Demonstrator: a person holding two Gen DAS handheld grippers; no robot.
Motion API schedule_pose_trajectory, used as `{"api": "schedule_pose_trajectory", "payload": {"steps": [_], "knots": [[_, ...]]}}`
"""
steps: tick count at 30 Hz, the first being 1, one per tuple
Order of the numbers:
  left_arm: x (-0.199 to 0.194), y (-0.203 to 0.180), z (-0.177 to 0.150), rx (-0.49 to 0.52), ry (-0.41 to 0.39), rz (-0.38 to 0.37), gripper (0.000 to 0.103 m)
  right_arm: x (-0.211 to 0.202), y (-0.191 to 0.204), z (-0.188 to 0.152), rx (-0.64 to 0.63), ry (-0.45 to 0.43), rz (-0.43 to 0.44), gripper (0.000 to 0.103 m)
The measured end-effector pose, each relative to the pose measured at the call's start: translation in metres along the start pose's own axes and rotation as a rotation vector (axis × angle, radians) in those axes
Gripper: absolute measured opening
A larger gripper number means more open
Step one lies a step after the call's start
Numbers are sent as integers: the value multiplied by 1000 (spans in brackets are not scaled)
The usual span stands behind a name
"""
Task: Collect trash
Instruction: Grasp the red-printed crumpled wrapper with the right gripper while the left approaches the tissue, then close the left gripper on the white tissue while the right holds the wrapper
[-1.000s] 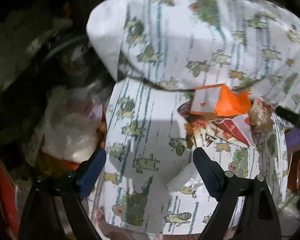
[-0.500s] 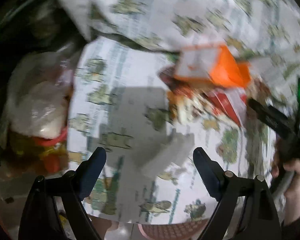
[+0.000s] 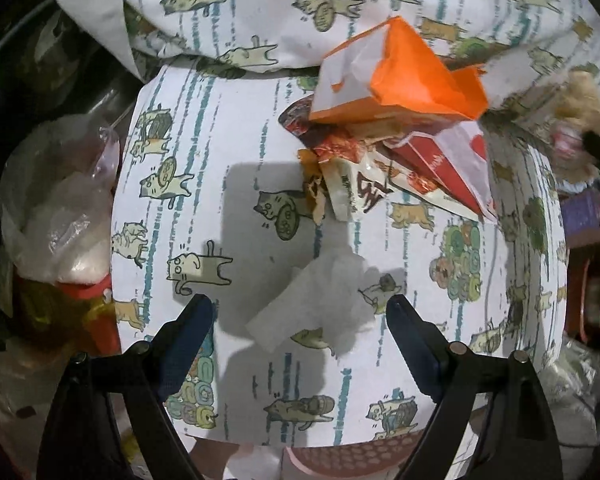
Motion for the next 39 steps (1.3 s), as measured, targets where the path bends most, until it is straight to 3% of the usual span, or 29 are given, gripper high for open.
{"api": "schedule_pose_trajectory", "payload": {"steps": [6, 10, 13, 15, 19, 21, 23, 28, 32, 35, 39], "knots": [[14, 2, -5, -52, 62, -10, 90, -31, 14, 1, -34, -8, 129, 16], [25, 3, -5, -28, 73, 26, 87, -18, 9, -1, -75, -15, 51, 16], [33, 1, -7, -35, 102, -10, 62, -7, 0, -4, -55, 17, 53, 16], [36, 1, -8, -26, 110, -2, 57, -5, -3, -3, -48, 27, 59, 16], [39, 0, -10, -3, 122, 23, 35, -13, -2, -1, -70, -1, 61, 15], [41, -1, -12, 9, 140, 43, 31, -17, 3, 1, -88, -7, 84, 15], [43, -7, -14, 40, 146, 77, 20, -22, 6, 1, -108, -24, 71, 15], [28, -24, -8, 70, 74, 88, 9, -32, 8, 2, -146, -71, 45, 15], [-9, -38, 6, 46, -64, -11, 9, -30, 7, 1, -133, -49, 72, 15], [-35, -47, 13, 61, -152, -42, 9, -29, 6, 0, -141, -48, 69, 15], [-52, -45, 22, 90, -183, -38, 11, -31, 7, 1, -159, -69, 50, 15]]}}
Point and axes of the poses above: each gripper's, at about its wrist camera, not at the fingertips, and x roughly the way its jaws point, y to its left, z to its top, the point moved 8 cm from there along x, roughly the way its jaws point, and after that the axes turned 9 degrees about -z, right-handed, at the moved point
